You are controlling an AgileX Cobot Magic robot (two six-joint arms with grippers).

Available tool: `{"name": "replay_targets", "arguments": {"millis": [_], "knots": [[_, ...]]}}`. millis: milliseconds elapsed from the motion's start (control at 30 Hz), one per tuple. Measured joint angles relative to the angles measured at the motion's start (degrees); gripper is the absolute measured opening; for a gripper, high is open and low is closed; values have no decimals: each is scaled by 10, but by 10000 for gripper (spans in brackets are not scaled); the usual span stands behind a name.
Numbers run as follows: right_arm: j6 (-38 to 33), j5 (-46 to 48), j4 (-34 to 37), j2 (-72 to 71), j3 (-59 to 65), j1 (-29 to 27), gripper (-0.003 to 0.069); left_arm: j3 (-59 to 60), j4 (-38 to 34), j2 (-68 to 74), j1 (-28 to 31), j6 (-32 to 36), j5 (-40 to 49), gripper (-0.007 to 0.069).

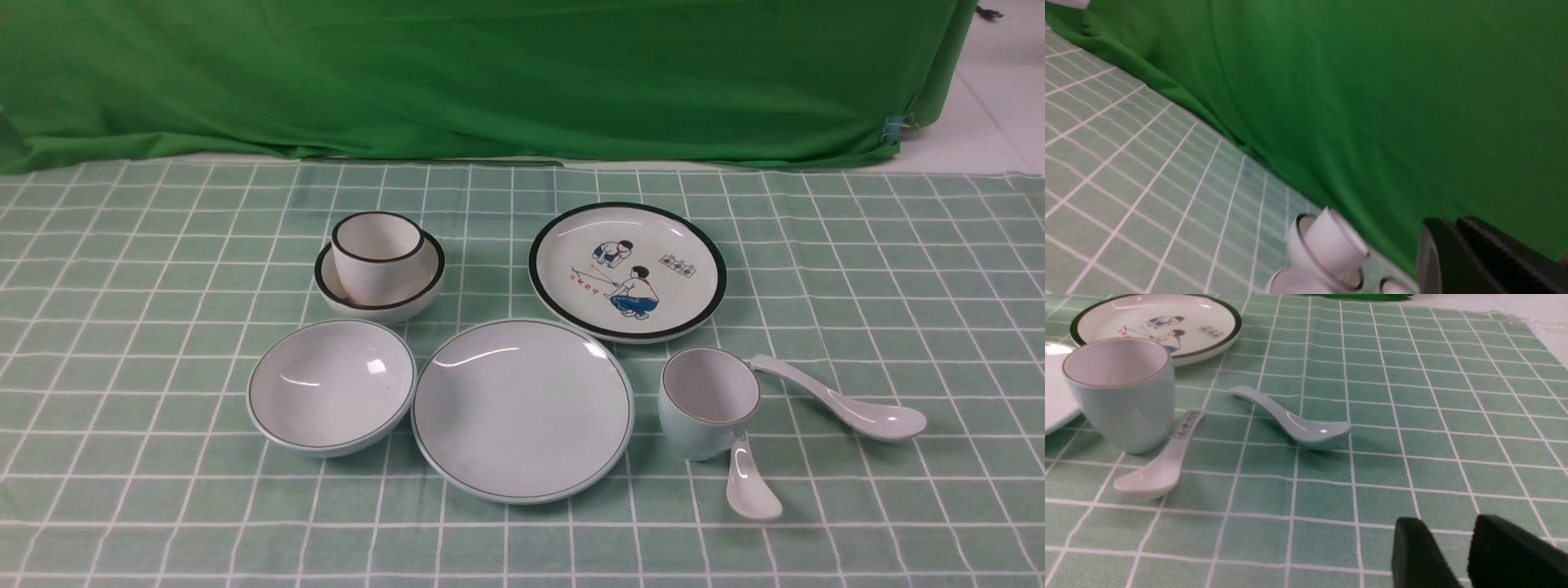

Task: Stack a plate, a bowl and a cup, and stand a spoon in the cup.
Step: Use the left arm to grab a blue rice bowl

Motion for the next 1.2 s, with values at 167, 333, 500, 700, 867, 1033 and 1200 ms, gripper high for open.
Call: {"name": "replay_targets", "arguments": {"millis": [167, 333, 500, 700, 867, 1033, 1200], "knots": [[0, 0, 0, 0, 0, 0, 242, -7, 30, 0, 0, -60, -43, 17], [0, 0, 0, 0, 0, 0, 242, -86, 120, 20, 0, -70, 51, 17], [-2, 0, -1, 0, 0, 0, 242, -221, 146, 165, 0, 70, 218, 17], [-5, 0, -2, 0, 0, 0, 242, -342, 34, 348, -44, 259, 397, 17], [-5, -6, -2, 0, 0, 0, 242, -365, 24, 434, -105, 328, 397, 17], [86, -61, 48, 0, 0, 0, 242, -369, 16, 485, -115, 367, 439, 17], [215, -162, 75, 0, 0, 0, 242, -381, 7, 543, -116, 397, 496, 17]]}}
